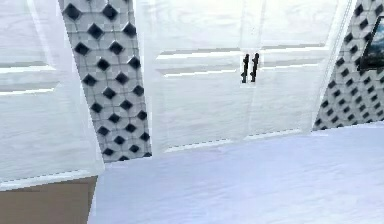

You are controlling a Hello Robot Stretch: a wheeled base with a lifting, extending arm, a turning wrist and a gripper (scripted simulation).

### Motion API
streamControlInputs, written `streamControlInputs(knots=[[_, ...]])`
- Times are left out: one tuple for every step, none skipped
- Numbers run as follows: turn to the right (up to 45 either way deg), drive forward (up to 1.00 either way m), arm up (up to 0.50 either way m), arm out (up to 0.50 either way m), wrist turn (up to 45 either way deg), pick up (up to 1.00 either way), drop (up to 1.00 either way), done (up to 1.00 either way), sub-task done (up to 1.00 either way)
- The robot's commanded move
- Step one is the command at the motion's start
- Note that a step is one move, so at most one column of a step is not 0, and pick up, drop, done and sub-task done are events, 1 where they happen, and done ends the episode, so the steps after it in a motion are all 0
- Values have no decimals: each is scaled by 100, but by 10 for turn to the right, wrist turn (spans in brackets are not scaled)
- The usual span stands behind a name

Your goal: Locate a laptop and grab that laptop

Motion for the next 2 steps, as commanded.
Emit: streamControlInputs(knots=[[-450,0,0,0,0,0,0,0,0],[-60,0,0,0,0,0,0,0,0]])
